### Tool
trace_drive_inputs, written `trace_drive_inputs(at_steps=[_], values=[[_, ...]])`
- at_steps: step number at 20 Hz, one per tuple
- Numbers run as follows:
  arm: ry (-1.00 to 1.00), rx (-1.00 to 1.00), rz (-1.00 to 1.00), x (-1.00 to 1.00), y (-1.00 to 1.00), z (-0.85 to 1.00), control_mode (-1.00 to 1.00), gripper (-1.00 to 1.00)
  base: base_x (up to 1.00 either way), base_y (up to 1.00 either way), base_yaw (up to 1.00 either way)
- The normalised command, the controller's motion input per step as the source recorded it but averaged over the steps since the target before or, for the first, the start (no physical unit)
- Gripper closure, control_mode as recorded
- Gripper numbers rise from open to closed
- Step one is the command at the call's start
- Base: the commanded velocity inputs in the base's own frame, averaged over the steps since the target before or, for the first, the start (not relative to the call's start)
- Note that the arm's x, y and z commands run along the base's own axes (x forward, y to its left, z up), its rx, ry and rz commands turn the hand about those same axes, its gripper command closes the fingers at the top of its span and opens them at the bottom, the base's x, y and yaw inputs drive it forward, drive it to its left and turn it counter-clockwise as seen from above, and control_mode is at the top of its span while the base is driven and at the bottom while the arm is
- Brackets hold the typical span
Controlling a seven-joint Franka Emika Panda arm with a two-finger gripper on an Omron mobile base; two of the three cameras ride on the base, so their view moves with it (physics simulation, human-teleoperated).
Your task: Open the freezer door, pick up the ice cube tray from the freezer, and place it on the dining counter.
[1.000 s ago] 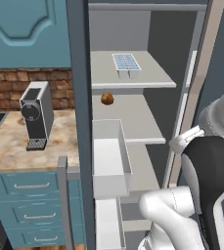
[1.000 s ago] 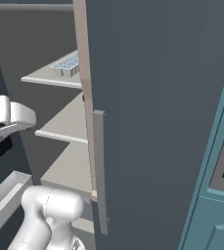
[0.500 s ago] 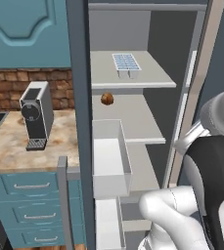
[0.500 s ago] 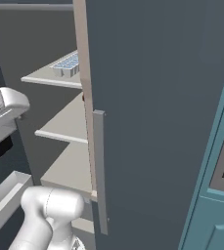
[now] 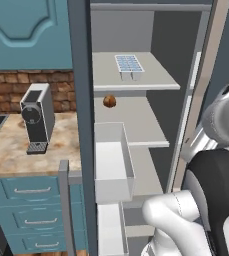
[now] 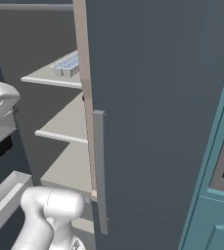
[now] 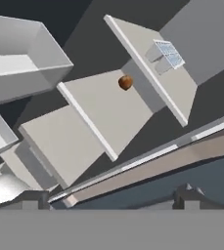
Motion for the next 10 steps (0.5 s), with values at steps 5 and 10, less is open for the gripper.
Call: trace_drive_inputs(at_steps=[5, 10], values=[[-0.09, -0.13, 0.11, 0.15, 0.15, 0.08, -1.0, -1.0, 0.0, 0.0, 0.0], [-0.02, -0.07, 0.04, 0.31, 0.25, 0.31, -1.0, -1.0, 0.0, 0.0, 0.0]])
